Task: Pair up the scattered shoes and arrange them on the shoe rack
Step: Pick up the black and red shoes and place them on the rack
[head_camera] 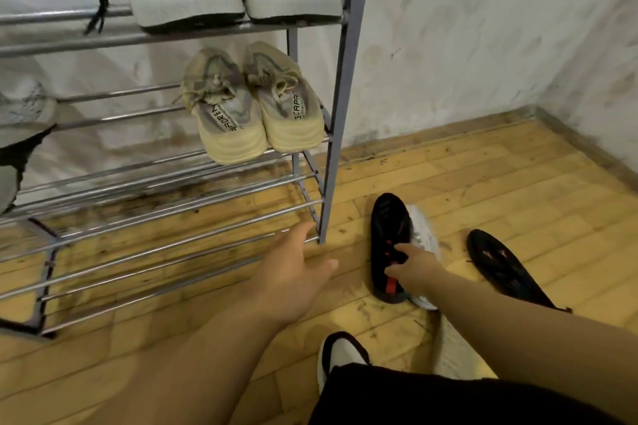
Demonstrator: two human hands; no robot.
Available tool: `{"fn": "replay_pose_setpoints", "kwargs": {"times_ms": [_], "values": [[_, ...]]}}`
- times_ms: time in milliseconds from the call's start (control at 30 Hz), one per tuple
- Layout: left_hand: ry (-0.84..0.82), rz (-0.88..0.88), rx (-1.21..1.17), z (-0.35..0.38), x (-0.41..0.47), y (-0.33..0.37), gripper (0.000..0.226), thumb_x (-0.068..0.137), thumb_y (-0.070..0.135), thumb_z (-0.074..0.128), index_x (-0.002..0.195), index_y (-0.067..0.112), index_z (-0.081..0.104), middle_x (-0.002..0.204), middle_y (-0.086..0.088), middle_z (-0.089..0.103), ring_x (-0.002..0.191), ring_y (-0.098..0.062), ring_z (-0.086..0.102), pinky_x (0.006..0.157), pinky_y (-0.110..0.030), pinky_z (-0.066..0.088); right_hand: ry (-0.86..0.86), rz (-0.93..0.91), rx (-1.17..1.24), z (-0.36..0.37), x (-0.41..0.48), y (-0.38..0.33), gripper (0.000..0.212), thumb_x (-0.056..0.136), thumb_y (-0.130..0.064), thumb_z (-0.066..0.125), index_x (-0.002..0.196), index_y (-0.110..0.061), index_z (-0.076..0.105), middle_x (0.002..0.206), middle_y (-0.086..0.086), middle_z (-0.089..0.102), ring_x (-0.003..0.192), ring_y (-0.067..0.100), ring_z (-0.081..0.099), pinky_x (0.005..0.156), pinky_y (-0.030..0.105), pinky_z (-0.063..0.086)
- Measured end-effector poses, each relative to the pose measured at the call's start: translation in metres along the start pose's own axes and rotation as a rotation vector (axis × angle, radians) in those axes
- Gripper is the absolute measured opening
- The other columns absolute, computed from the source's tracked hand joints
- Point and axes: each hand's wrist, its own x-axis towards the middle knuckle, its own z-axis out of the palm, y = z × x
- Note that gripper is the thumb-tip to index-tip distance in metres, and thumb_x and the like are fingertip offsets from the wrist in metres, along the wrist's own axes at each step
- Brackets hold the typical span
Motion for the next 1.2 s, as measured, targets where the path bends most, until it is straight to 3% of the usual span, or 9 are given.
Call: {"fn": "replay_pose_setpoints", "kwargs": {"times_ms": [233, 367, 467, 567, 733, 900, 1033, 1133, 1200], "values": [[-0.008, -0.147, 0.020, 0.007, 0.014, -0.023, 0.071, 0.092, 0.050, 0.066, 0.152, 0.049, 0.029, 0.155, 0.005, 0.037, 0.133, -0.021, 0.047, 0.104, -0.042, 0.048, 0.003, 0.141, 0.069, 0.029, 0.035, 0.013, 0.076, 0.087, -0.040, 0.074, 0.155, -0.031, 0.040, 0.148, 0.013, 0.047, 0.123, 0.034, 0.055, 0.101, 0.045, 0.053], [-0.013, -0.184, 0.037, 0.013, 0.017, -0.026, 0.071, 0.093, 0.048, 0.067, 0.153, 0.044, 0.030, 0.154, 0.002, 0.042, 0.134, -0.020, 0.048, 0.104, -0.039, 0.046, 0.057, 0.120, 0.123, 0.037, 0.026, 0.013, 0.069, 0.088, -0.030, 0.073, 0.151, -0.029, 0.046, 0.146, 0.012, 0.049, 0.121, 0.035, 0.058, 0.099, 0.044, 0.055], [-0.014, -0.200, 0.051, 0.019, 0.014, -0.027, 0.071, 0.092, 0.048, 0.067, 0.153, 0.045, 0.030, 0.153, 0.002, 0.042, 0.131, -0.020, 0.050, 0.104, -0.041, 0.048, 0.049, 0.140, 0.166, 0.048, 0.015, 0.010, 0.064, 0.087, -0.030, 0.071, 0.147, -0.030, 0.049, 0.138, 0.013, 0.044, 0.104, 0.030, 0.061, 0.090, 0.039, 0.058], [-0.025, -0.196, 0.035, 0.024, 0.009, -0.026, 0.072, 0.091, 0.047, 0.069, 0.152, 0.045, 0.031, 0.152, 0.003, 0.042, 0.131, -0.019, 0.049, 0.103, -0.043, 0.049, 0.014, 0.121, 0.443, 0.054, 0.007, 0.004, 0.040, 0.092, -0.006, 0.063, 0.130, -0.018, 0.065, 0.114, 0.004, 0.064, 0.087, 0.020, 0.064, 0.081, 0.035, 0.061], [-0.046, -0.176, 0.048, 0.027, 0.006, -0.023, 0.071, 0.092, 0.045, 0.069, 0.152, 0.047, 0.031, 0.153, 0.003, 0.040, 0.133, -0.018, 0.047, 0.104, -0.041, 0.048, 0.051, 0.141, 0.830, 0.050, -0.009, -0.015, 0.058, 0.096, 0.002, 0.062, 0.148, -0.019, 0.051, 0.150, 0.013, 0.048, 0.123, 0.033, 0.058, 0.096, 0.042, 0.057], [-0.080, -0.116, -0.048, 0.022, -0.001, 0.007, 0.070, 0.095, 0.041, 0.066, 0.154, 0.049, 0.029, 0.158, 0.003, 0.037, 0.140, -0.022, 0.042, 0.104, -0.038, 0.043, -0.095, 0.183, 1.074, 0.019, -0.060, -0.028, 0.051, 0.093, -0.002, 0.066, 0.137, -0.028, 0.060, 0.130, 0.011, 0.060, 0.110, 0.030, 0.065, 0.085, 0.041, 0.062], [-0.063, 0.011, -0.073, 0.007, -0.018, 0.052, 0.064, 0.098, 0.039, 0.064, 0.154, 0.046, 0.032, 0.159, 0.006, 0.038, 0.142, -0.015, 0.040, 0.102, -0.029, 0.040, -0.123, 0.078, 1.082, -0.028, -0.113, -0.028, 0.045, 0.093, -0.004, 0.067, 0.130, -0.029, 0.062, 0.125, 0.012, 0.065, 0.103, 0.027, 0.071, 0.064, 0.030, 0.057], [-0.031, 0.114, -0.076, -0.013, -0.041, 0.093, 0.060, 0.099, 0.038, 0.062, 0.153, 0.047, 0.035, 0.158, 0.006, 0.040, 0.122, -0.016, 0.060, 0.088, -0.023, 0.051, -0.030, -0.090, 1.065, -0.067, -0.150, -0.036, 0.046, 0.094, -0.008, 0.068, 0.133, -0.032, 0.061, 0.123, 0.011, 0.068, 0.103, 0.026, 0.072, 0.063, 0.028, 0.055], [0.011, 0.212, -0.102, -0.029, -0.063, 0.116, 0.061, 0.099, 0.038, 0.062, 0.153, 0.046, 0.036, 0.157, 0.008, 0.042, 0.132, -0.019, 0.054, 0.102, -0.030, 0.046, 0.073, -0.227, 1.045, -0.094, -0.181, -0.046, 0.044, 0.094, -0.010, 0.069, 0.132, -0.032, 0.062, 0.117, 0.009, 0.071, 0.101, 0.025, 0.072, 0.066, 0.029, 0.055]]}}
